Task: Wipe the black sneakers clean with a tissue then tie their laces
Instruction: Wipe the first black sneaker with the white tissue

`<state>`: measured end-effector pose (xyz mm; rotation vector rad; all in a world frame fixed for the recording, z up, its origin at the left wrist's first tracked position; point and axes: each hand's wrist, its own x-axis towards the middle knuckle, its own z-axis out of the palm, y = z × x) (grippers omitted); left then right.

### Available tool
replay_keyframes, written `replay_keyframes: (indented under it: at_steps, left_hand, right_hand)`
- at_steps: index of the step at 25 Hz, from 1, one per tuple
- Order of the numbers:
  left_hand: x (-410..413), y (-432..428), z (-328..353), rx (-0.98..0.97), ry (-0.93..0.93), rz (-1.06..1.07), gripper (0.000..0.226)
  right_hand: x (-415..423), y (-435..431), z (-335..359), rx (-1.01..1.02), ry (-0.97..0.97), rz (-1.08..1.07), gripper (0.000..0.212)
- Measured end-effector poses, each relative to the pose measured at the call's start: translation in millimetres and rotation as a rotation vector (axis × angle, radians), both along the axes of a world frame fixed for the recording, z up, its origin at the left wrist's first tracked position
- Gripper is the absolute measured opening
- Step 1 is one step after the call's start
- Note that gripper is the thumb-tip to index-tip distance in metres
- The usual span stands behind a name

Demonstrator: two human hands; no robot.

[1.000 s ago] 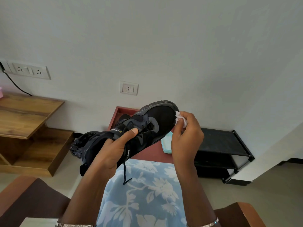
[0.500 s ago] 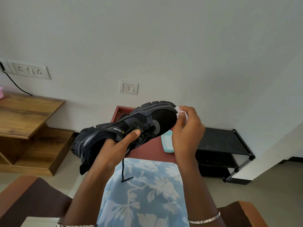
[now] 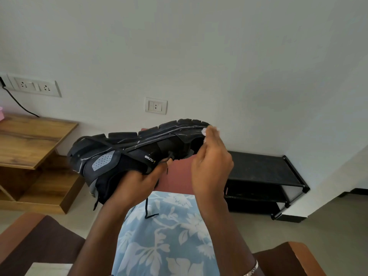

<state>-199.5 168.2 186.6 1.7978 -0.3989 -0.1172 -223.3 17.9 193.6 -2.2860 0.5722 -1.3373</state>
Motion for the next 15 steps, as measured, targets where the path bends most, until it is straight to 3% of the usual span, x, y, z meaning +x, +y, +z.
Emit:
replay_keyframes:
  at_steps: [2, 6, 8, 12, 15]
  left_hand:
    - [-5.7, -5.3, 1.0, 0.096, 0.018, 0.025, 0.021]
    - [-9.2, -8.0, -1.5, 0.057, 0.001, 0.013, 0.023]
    - [-5.2, -5.2, -5.4, 0.003, -0.019, 0.004, 0.012]
    - [-7.3, -3.8, 1.1, -0.065, -0.058, -0.032, 0.025]
    - [-7.2, -6.9, 1.1, -0.086, -0.072, -0.078, 0.027]
  right_hand:
    - [-1.5, 16.2, 2.5, -0.086, 0.023, 0.038, 0.050]
    - [-5.5, 30.7, -2.2, -0.198, -0.058, 0.224, 0.051]
    - [-5.5, 11.7, -5.2, -0.117, -0.075, 0.258, 0.050]
    - [-6.7, -32.1, -4.4, 0.183, -0.063, 0.116, 0.047]
    - [-9.2, -30.5, -4.3, 0.166, -0.062, 0.054, 0.045]
